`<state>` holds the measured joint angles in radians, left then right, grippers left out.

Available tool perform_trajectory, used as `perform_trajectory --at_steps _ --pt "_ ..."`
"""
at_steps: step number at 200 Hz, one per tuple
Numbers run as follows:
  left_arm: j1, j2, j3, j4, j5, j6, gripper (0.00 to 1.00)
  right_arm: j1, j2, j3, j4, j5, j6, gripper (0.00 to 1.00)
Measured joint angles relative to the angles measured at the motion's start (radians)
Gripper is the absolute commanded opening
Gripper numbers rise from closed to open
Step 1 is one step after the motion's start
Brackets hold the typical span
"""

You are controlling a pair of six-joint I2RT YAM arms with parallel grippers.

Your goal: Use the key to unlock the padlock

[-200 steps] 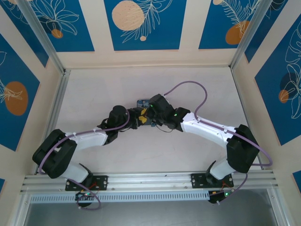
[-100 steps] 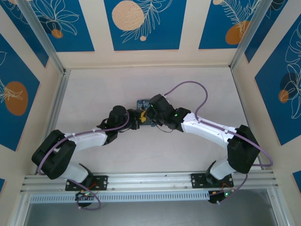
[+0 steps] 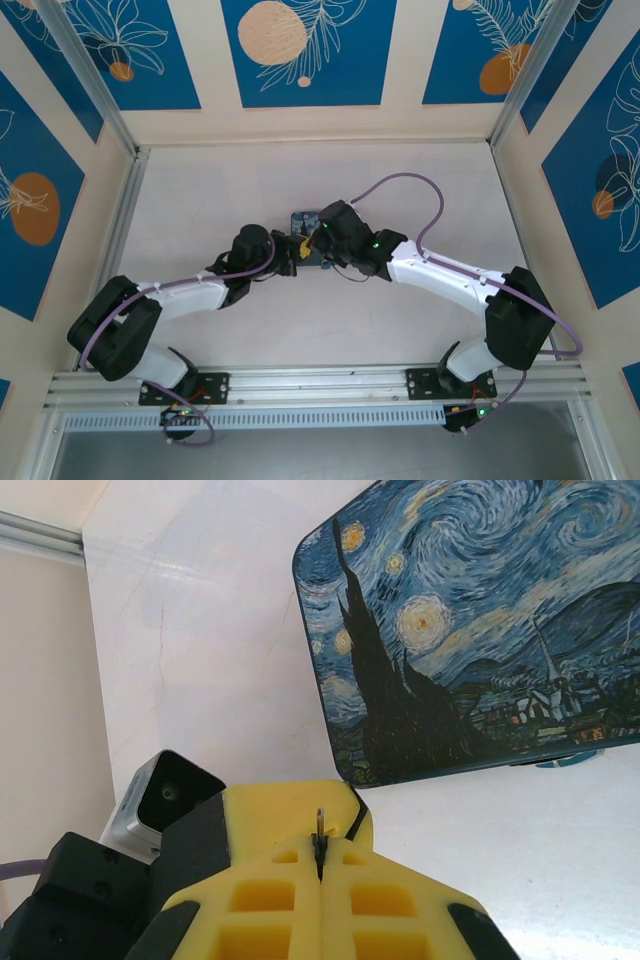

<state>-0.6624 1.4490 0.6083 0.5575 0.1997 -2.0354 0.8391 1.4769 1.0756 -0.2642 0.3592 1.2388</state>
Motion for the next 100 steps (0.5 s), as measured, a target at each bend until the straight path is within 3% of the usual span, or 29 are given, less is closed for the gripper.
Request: perform_trajectory --at_steps 33,44,55,65,77,100 --pt "0.000 0.000 0.000 -0.002 -0.001 0.014 0.00 -0.003 -0.020 -0.020 0.010 0.000 0.000 0.00" --pt "-0.001 -0.001 0.001 -0.008 -0.002 0.034 0.00 -0.003 -0.037 -0.037 0.012 0.001 0.002 0.10" --pt "-0.003 -0.007 0.006 -0.023 -0.002 0.057 0.00 -0.003 -0.057 -0.060 0.018 0.001 0.006 0.32" --pt "-0.006 -0.016 0.012 -0.044 -0.010 0.092 0.00 -0.003 -0.086 -0.088 0.017 0.004 0.018 0.45" --pt "-0.006 -0.025 0.023 -0.069 -0.023 0.135 0.00 -0.003 -0.134 -0.127 0.016 0.010 0.025 0.53" --pt "-0.005 -0.029 0.055 -0.114 -0.035 0.248 0.00 -0.003 -0.233 -0.202 0.013 0.020 0.033 0.56"
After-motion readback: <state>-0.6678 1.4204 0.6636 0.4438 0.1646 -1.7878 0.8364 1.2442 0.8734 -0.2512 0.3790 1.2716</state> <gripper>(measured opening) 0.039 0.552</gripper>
